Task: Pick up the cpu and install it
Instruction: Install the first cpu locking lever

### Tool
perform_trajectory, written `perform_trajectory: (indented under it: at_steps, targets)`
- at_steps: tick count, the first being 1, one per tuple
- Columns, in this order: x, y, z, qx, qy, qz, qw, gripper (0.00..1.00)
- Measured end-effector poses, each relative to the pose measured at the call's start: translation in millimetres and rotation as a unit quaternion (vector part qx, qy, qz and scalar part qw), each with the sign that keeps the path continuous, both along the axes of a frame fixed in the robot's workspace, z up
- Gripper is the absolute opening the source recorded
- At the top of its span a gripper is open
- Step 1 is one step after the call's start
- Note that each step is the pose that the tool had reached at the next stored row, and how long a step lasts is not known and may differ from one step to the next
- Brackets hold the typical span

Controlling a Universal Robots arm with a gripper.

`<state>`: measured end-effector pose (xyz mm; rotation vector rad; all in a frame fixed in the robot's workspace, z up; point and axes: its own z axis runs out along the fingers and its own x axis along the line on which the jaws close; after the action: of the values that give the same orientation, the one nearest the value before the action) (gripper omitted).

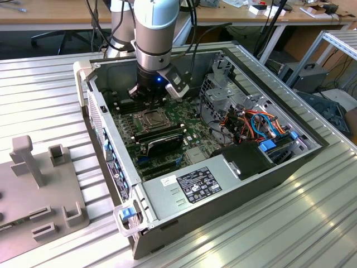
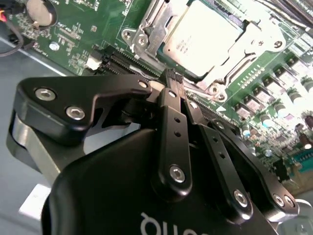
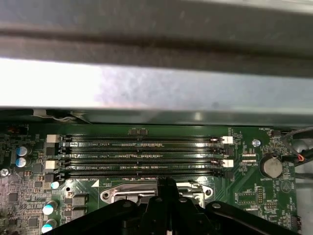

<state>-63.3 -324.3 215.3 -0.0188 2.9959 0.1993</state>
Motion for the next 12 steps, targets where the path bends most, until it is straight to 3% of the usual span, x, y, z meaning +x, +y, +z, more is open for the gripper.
perform_trajectory:
  at_steps: [2,7,12]
  targets:
    - [0.0,0.0,5.8,-0.0001,-0.0002,0.0,1.0,0.11]
    - [-2.8,-0.1,6.5,-0.0001,-0.0013,0.0,1.0,0.11]
    - [-15.8,0.8,6.6,-0.0001,-0.0075,0.0,0.99997,0.11]
